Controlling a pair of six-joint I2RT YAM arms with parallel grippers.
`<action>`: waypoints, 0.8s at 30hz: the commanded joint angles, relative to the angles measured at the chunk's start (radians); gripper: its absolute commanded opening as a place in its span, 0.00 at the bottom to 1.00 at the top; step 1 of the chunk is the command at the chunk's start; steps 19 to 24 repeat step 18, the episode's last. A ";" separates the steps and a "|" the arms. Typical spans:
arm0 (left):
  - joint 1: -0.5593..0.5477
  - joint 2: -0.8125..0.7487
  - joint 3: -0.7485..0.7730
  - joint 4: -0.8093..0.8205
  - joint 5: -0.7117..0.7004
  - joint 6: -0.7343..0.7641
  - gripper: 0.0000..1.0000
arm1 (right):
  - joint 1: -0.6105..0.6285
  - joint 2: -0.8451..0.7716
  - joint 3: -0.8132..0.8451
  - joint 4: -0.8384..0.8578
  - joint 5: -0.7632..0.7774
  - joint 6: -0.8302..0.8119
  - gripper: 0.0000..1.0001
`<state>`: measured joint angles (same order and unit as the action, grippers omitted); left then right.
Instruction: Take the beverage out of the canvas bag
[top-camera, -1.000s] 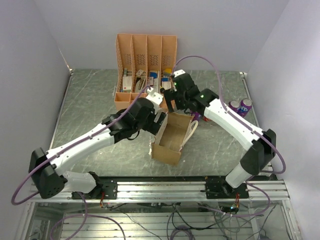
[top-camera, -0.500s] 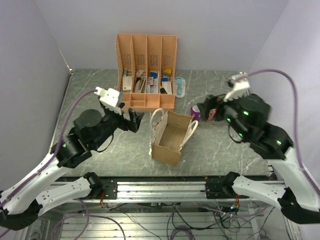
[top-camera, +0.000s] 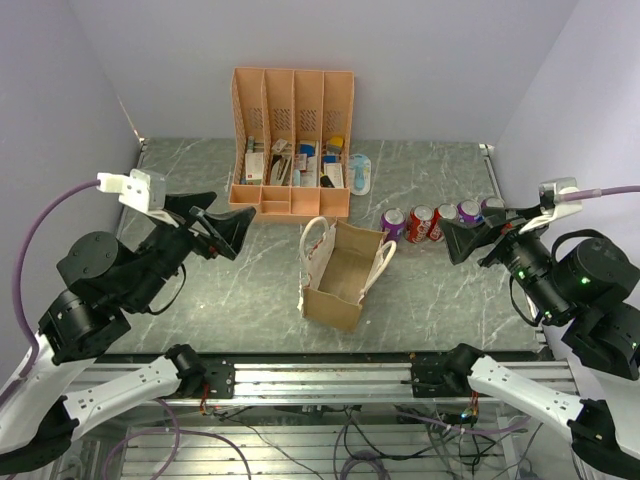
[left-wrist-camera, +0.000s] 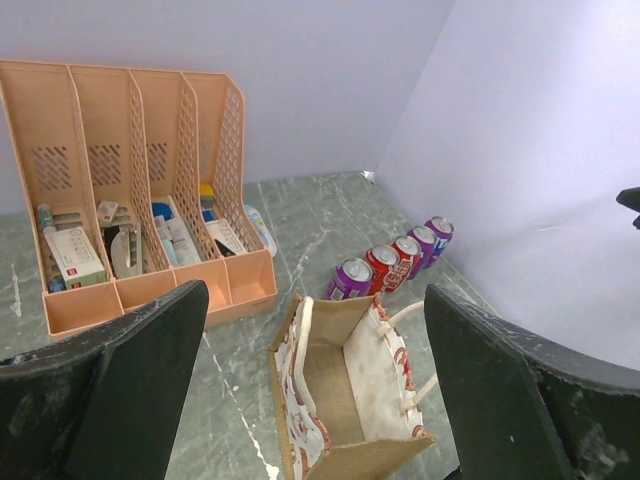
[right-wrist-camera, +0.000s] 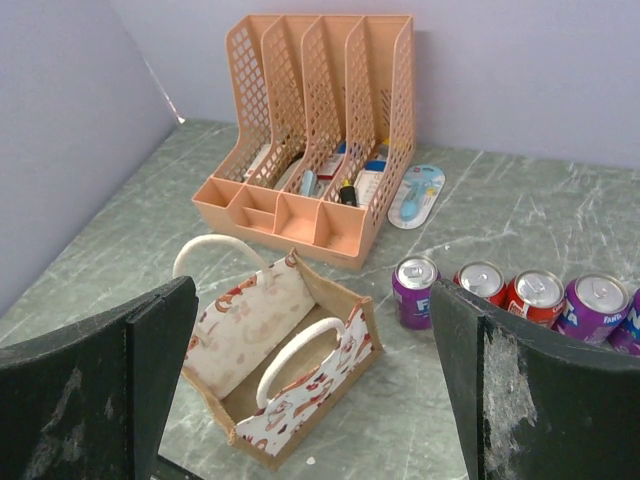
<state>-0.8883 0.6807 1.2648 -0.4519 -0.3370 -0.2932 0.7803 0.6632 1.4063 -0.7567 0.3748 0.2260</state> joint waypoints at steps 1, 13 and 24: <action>-0.001 -0.007 0.016 -0.035 -0.034 -0.026 0.99 | 0.002 -0.004 -0.012 -0.013 0.026 -0.006 1.00; 0.000 0.004 0.024 -0.066 -0.081 -0.030 0.99 | 0.002 0.010 -0.027 0.022 0.078 -0.029 1.00; 0.000 -0.010 0.026 -0.081 -0.077 -0.050 0.99 | 0.000 -0.025 -0.095 0.084 0.094 -0.064 1.00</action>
